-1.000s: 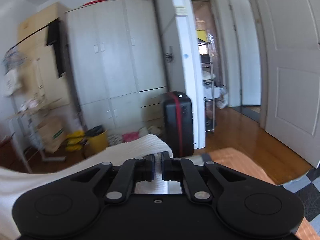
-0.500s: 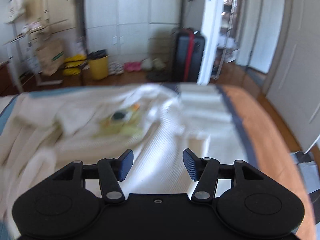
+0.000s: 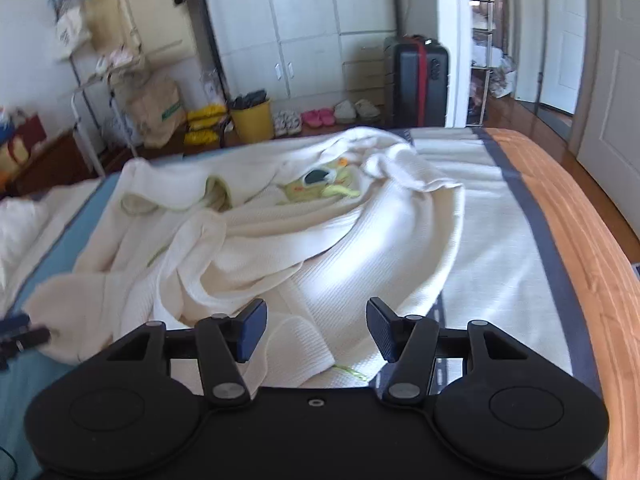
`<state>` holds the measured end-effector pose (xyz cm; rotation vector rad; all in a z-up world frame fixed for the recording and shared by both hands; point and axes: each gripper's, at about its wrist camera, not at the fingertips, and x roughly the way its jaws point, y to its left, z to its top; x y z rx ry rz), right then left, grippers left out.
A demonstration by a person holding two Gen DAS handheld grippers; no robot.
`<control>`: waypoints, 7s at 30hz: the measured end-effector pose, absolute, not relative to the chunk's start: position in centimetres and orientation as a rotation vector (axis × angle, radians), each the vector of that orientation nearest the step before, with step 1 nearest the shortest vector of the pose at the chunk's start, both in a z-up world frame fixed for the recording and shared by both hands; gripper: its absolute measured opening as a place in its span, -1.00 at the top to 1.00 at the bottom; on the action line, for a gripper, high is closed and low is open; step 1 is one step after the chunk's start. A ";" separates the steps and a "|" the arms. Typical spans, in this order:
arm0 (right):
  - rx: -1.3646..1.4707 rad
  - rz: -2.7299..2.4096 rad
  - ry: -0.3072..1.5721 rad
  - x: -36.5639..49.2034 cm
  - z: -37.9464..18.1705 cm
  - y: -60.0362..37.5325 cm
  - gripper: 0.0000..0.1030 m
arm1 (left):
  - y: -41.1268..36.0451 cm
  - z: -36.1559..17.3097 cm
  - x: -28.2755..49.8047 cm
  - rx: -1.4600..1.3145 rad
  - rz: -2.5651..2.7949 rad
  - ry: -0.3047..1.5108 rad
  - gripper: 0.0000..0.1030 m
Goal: Fold clothes
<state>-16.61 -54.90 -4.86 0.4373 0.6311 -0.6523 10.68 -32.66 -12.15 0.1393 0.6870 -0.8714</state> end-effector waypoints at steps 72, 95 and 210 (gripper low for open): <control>0.514 -0.329 0.612 -11.4 -9.9 -50.7 -0.19 | -36.2 -18.2 9.3 -0.143 -0.877 0.946 -0.60; 0.444 -0.416 0.623 -10.7 -10.2 -50.4 -0.29 | -28.1 -14.1 15.0 -0.161 -0.703 0.922 0.88; 0.514 -0.447 0.843 -25.3 -10.2 -58.5 0.84 | -29.2 -10.2 -0.6 0.426 -0.808 0.594 0.85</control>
